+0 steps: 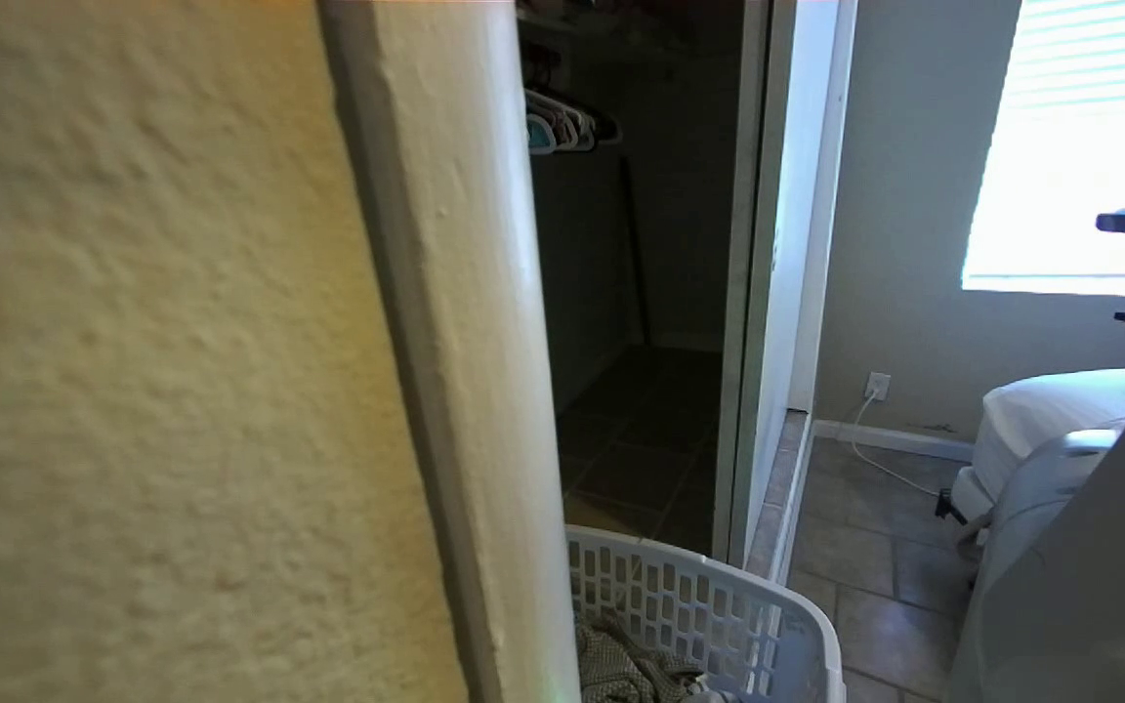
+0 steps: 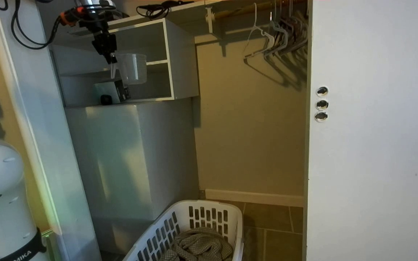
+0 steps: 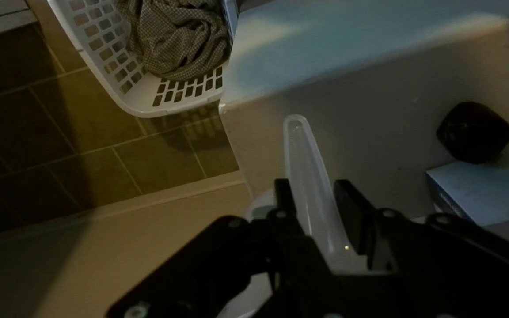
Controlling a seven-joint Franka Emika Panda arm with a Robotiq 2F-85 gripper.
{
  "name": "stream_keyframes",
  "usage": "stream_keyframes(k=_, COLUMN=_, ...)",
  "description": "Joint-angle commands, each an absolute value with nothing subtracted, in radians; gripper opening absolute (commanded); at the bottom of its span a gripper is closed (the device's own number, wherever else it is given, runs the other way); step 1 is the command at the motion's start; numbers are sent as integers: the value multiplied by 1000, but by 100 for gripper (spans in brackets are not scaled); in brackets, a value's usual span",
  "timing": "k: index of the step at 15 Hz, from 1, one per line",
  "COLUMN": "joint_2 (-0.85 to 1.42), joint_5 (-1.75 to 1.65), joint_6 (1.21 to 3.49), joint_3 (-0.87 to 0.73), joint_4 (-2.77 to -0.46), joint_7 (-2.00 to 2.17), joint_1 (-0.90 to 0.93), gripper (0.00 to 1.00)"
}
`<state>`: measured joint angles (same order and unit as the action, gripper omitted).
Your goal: Move the clear jar from the bottom shelf onto the top shelf
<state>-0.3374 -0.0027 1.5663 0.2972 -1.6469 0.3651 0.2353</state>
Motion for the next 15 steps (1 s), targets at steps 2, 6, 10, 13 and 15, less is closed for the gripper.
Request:
stream_keyframes(k=2, joint_2=-332, joint_5=-3, joint_6=1552, joint_3=308, joint_4=-1575, joint_7=374, joint_1=203, gripper=7)
stream_keyframes(k=6, joint_2=-294, joint_5=-14, joint_6=1548, joint_3=310, joint_4=-1494, joint_7=362, joint_1=189, gripper=7)
stream_keyframes(k=10, joint_2=-230, joint_5=-35, joint_6=1546, joint_3=315, joint_4=-1391, joint_7=342, joint_1=182, gripper=7)
stream_keyframes(k=13, joint_2=-168, joint_5=-56, joint_6=1529, joint_3=319, joint_4=-1303, joint_7=324, joint_1=188, gripper=7)
stream_keyframes(k=15, joint_2=-124, joint_5=-70, joint_6=1515, joint_3=320, joint_4=-1241, joint_7=308, joint_1=195, gripper=7)
